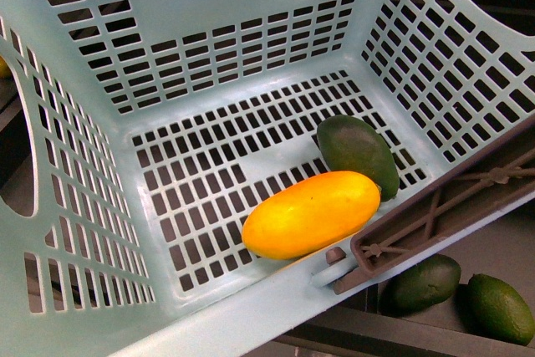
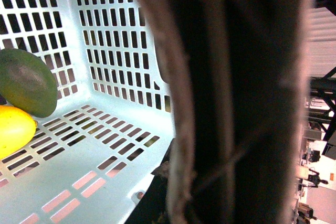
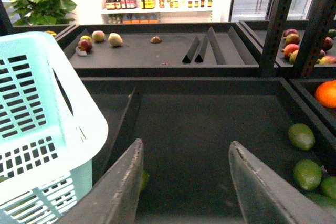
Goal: Pick mango and avocado into basket
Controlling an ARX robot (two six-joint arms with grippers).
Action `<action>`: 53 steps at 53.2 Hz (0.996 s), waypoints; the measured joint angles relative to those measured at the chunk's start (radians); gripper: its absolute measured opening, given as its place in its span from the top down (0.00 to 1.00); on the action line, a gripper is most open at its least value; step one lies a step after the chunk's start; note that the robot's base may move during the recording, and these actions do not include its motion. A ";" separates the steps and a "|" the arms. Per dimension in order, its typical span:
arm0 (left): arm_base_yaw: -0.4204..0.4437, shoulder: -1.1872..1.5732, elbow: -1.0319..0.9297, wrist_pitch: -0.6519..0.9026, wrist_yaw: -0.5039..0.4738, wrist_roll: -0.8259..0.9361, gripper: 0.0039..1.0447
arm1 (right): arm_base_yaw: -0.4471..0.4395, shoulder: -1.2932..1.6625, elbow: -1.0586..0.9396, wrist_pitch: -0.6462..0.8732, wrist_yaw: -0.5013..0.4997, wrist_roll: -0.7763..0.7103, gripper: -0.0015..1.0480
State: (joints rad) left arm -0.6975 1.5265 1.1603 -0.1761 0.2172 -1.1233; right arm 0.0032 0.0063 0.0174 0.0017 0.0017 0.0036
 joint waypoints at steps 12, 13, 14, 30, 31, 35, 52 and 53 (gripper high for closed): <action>0.000 0.000 0.000 0.000 0.000 0.000 0.96 | 0.000 0.000 0.000 0.000 0.000 0.000 0.17; 0.000 0.000 0.000 0.000 0.000 0.000 0.96 | 0.000 0.000 0.000 0.000 0.000 0.000 0.13; 0.000 0.000 0.000 0.000 0.000 0.000 0.96 | 0.000 0.000 0.000 0.000 0.000 0.000 0.10; 0.033 0.144 0.076 0.096 -0.351 -0.184 0.96 | 0.000 -0.001 0.000 0.000 -0.001 0.000 0.08; 0.038 0.153 0.082 0.097 -0.349 -0.184 0.96 | 0.000 -0.001 0.000 0.000 -0.001 0.000 0.08; 0.080 0.233 0.133 0.104 -0.329 -0.201 0.96 | 0.000 -0.001 0.000 0.000 -0.002 0.000 0.08; 0.226 0.588 0.399 0.195 -0.242 -0.260 0.96 | 0.000 -0.001 0.000 0.000 -0.002 0.000 0.08; 0.232 0.604 0.410 0.199 -0.246 -0.265 0.96 | 0.000 -0.001 0.000 0.000 -0.002 0.000 0.08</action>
State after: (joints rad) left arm -0.4652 2.1307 1.5703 0.0227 -0.0284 -1.3880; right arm 0.0032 0.0055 0.0174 0.0013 0.0002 0.0032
